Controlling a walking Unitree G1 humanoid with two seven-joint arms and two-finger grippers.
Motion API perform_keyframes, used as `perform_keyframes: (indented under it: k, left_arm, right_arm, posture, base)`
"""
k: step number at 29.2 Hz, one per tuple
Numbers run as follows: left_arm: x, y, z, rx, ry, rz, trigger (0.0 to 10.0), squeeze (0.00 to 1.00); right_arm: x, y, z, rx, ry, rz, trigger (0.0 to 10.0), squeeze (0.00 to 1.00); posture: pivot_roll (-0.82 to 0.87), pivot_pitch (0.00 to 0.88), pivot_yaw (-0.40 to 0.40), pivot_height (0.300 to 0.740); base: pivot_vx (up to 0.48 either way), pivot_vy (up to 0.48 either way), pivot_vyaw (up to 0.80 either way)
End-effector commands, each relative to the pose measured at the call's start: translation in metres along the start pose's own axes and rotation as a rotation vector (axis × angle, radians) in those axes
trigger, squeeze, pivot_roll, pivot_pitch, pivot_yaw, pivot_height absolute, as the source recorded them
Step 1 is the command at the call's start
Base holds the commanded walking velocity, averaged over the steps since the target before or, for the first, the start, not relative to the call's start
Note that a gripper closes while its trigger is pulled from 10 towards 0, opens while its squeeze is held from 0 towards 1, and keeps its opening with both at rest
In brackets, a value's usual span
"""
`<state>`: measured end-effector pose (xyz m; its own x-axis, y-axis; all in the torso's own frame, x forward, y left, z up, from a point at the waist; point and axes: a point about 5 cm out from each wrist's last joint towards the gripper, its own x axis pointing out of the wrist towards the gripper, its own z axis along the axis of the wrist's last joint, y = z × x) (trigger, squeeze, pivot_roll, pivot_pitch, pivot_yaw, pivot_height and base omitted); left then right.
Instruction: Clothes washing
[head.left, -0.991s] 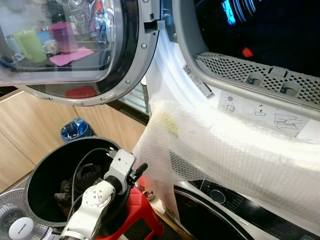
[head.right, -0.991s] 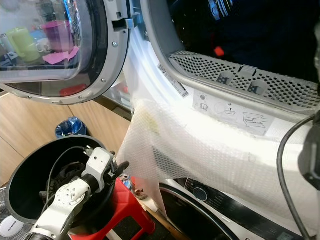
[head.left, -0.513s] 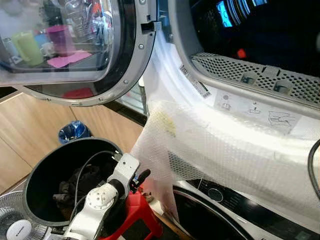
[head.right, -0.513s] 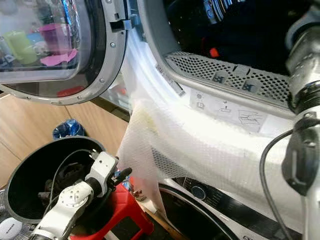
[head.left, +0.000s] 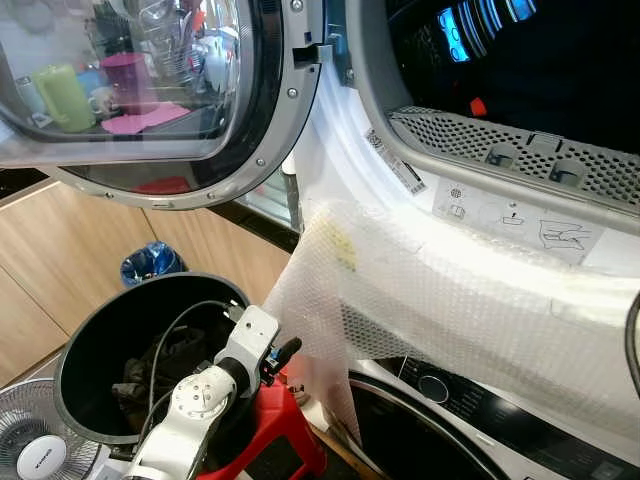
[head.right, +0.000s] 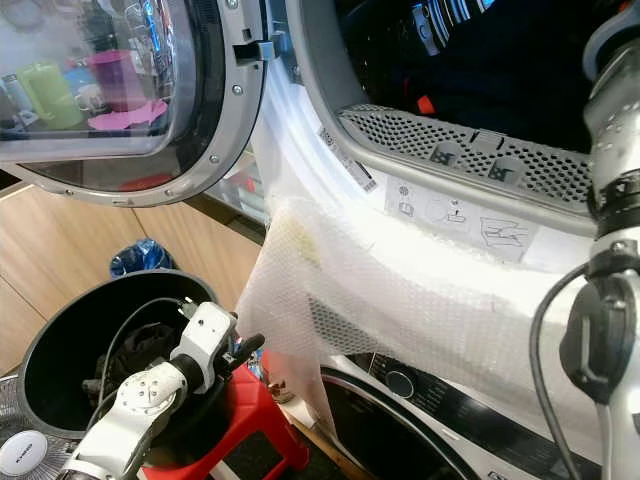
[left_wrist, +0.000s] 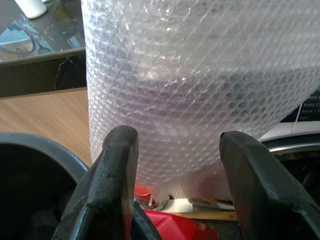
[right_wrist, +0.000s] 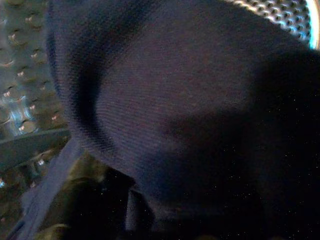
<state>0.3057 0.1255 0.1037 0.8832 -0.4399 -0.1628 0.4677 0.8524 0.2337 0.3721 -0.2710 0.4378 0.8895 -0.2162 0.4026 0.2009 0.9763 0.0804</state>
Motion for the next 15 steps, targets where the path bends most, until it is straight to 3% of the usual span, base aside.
perform_keyframes:
  k: [1,5,9,13,15]
  left_arm:
    - [-0.003,-0.001,-0.003,-0.004,0.016,-0.011,10.0,0.0]
    - [-0.003,-0.001,-0.003,-0.007,0.013,-0.013,10.0,0.0]
    - [-0.001,-0.002,-0.002,-0.012,0.014,-0.02,10.0,0.0]
    - [0.0,-0.004,-0.001,-0.014,0.017,-0.037,10.0,0.0]
    - [0.001,-0.004,-0.001,-0.015,0.02,-0.043,10.0,0.0]
  right_arm:
    - [-0.005,0.003,0.006,-0.02,-0.008,0.045,10.0,1.0]
    - [-0.008,-0.001,0.004,-0.093,0.004,0.043,10.0,1.0]
    - [-0.006,-0.026,-0.006,-0.17,0.025,-0.098,10.0,1.0]
    - [-0.009,-0.044,-0.016,-0.115,0.045,-0.251,10.0,1.0]
    - [-0.011,-0.042,-0.023,-0.093,0.062,-0.264,10.0,1.0]
  posture:
    - [0.09,0.093,0.079,0.74]
    - [0.09,0.09,0.075,0.74]
    - [0.08,0.092,0.077,0.74]
    - [0.08,0.098,0.078,0.74]
    - [0.07,0.099,0.078,0.74]
  base:
    - [0.0,0.0,0.0]
    - [0.0,0.0,0.0]
    - [0.0,0.0,0.0]
    - [0.0,0.0,0.0]
    - [0.0,0.0,0.0]
